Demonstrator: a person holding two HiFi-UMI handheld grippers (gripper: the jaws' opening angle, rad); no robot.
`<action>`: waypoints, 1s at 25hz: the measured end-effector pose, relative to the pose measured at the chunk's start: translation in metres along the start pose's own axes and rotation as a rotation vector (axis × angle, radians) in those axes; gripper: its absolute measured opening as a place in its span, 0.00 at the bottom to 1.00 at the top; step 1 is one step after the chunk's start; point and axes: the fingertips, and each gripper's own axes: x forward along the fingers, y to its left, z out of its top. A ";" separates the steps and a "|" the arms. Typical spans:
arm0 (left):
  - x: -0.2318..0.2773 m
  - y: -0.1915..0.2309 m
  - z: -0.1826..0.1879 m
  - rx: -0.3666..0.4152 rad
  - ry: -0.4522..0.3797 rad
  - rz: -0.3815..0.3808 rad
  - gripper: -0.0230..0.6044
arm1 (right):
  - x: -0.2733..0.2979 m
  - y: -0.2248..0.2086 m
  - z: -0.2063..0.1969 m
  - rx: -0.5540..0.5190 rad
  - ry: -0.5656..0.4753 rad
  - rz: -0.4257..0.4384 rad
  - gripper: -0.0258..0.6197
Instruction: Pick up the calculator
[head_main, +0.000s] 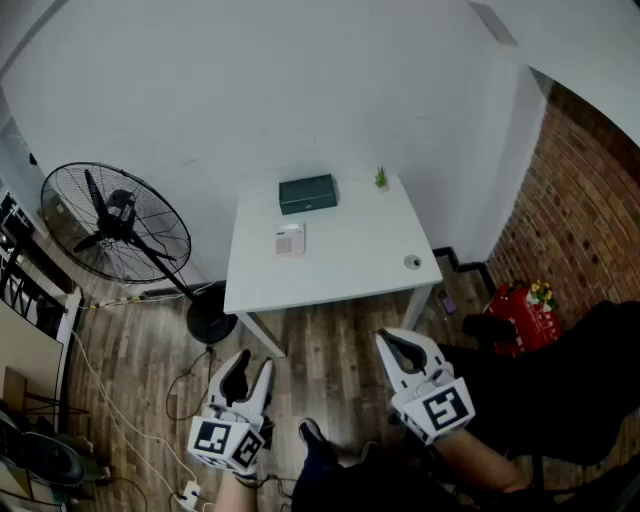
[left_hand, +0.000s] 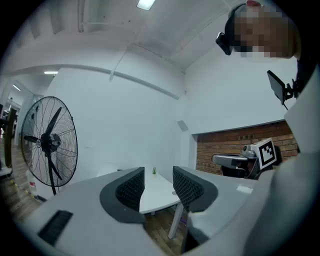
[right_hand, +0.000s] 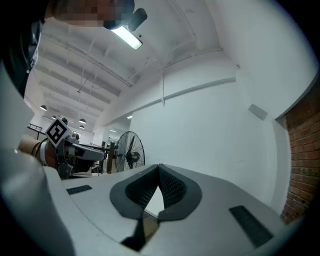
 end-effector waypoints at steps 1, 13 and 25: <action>0.000 0.001 -0.001 -0.004 0.001 0.001 0.32 | 0.000 0.001 -0.001 -0.002 0.003 0.001 0.05; 0.008 0.039 0.005 0.004 -0.013 -0.007 0.34 | 0.029 -0.002 0.006 0.040 -0.051 0.003 0.20; 0.022 0.174 0.004 -0.064 -0.031 -0.031 0.39 | 0.146 0.023 0.019 0.048 -0.057 -0.038 0.41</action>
